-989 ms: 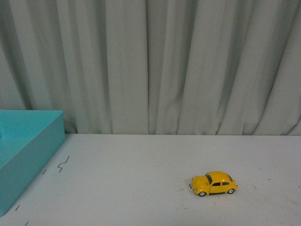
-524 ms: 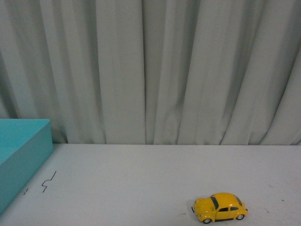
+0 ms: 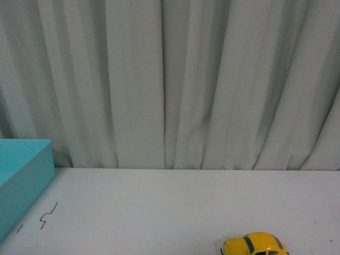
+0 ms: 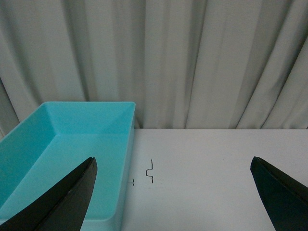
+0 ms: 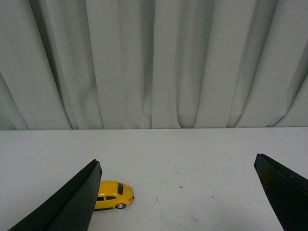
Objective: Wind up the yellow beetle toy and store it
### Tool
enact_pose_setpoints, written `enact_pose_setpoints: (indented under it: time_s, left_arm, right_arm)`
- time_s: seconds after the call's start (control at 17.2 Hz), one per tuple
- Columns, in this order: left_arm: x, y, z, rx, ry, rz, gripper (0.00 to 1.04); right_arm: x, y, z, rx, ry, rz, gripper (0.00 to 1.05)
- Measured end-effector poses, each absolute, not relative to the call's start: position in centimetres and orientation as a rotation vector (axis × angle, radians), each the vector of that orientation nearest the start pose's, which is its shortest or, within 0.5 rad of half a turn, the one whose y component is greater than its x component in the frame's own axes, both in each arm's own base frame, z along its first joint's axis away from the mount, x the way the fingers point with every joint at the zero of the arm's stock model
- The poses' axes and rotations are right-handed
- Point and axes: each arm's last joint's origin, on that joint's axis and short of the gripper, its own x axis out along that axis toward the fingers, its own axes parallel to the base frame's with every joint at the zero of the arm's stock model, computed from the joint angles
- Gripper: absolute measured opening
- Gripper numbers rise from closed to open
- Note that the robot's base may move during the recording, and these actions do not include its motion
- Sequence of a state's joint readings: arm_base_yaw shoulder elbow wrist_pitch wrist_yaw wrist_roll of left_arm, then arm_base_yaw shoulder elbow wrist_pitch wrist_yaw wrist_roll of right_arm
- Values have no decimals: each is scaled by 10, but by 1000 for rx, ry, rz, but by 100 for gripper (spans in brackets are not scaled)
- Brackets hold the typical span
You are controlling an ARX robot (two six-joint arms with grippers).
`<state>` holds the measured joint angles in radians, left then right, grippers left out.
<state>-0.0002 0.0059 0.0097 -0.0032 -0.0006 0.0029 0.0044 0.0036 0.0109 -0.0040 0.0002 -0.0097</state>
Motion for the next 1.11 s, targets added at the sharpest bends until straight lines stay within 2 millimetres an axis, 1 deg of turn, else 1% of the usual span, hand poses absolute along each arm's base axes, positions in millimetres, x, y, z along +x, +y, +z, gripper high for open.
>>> enact_pose_setpoints:
  time_s: [0.47,0.58,0.64,0.7,0.76,0.87,0.93,0.99,1.05,1.11]
  left_arm:
    - [97,0,166,3,-1,0,98]
    - [97,0,166,3,-1,0,98]
    - [97,0,166,3,-1,0,98]
    - [97,0,166,3,-1,0,98]
    - [97,0,166,3,-1,0,98]
    - [97,0,166,3,-1,3,98]
    - [97,0,166,2,0,1,98]
    - [97,0,166,3,-1,0,98]
    - [97,0,166,3,-1,0,98]
    - [97,0,166,3,0,0,98]
  right_arm:
    - [97,0,167,-10,-3,4,98]
    - [99,-3,166,-9,10,29,98]
    - [102,-11,172,-25,-19,42,98]
    - [109,-22,185,-58,-68,78,98]
    - [117,-33,200,-87,-110,108,98]
    - [143,-63,230,-158,-177,210,98]
    - [168,-78,240,-179,-171,319,98]
    - [190,-88,240,-175,-123,397,98]
    - [215,-98,233,-146,-34,488,98]
    - [234,-102,226,-130,44,561,98]
